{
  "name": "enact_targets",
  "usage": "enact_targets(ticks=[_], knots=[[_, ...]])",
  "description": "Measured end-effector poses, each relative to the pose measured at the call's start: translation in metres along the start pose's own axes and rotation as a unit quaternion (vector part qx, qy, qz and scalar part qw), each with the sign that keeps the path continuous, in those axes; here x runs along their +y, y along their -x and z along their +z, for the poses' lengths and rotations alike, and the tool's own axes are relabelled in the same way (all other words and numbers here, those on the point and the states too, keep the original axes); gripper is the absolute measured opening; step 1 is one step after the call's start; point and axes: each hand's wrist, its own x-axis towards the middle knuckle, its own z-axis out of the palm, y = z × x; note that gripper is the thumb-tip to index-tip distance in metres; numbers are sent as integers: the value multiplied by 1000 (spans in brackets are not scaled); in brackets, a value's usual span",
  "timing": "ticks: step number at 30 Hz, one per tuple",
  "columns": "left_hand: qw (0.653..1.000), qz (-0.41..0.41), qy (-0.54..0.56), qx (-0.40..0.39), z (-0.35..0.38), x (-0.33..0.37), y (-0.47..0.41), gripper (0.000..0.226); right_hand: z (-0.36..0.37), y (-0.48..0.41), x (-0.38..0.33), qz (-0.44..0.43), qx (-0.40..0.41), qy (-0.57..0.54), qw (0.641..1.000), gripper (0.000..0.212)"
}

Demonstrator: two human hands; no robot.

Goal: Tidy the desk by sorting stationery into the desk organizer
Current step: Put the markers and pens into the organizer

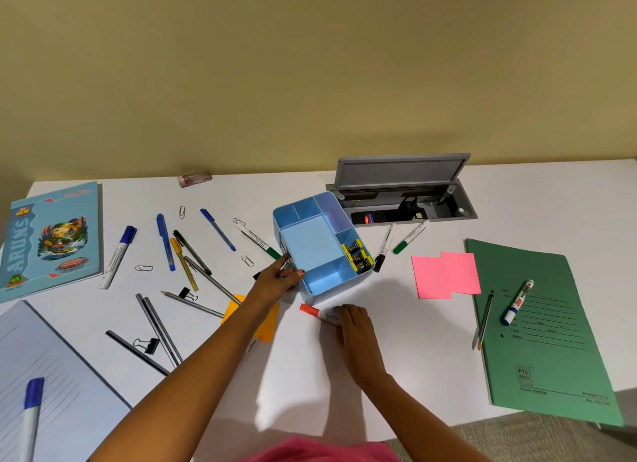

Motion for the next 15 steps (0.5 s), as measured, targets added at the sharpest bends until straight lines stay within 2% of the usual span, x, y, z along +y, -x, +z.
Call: enact_targets(ticks=[4, 7, 12, 15], knots=[[1000, 3, -1, -3, 0, 1, 1, 65, 3, -1, 3, -13, -27, 35, 999, 53], [1000, 6, -1, -3, -1, 1, 2, 65, 2, 0, 7, -31, -27, 48, 998, 43], [1000, 9, 1, -5, -1, 2, 1, 65, -23, -4, 2, -77, 8, -48, 996, 29], [1000, 9, 12, -3, -1, 2, 2, 65, -48, -15, -7, -72, 52, -89, 992, 35]])
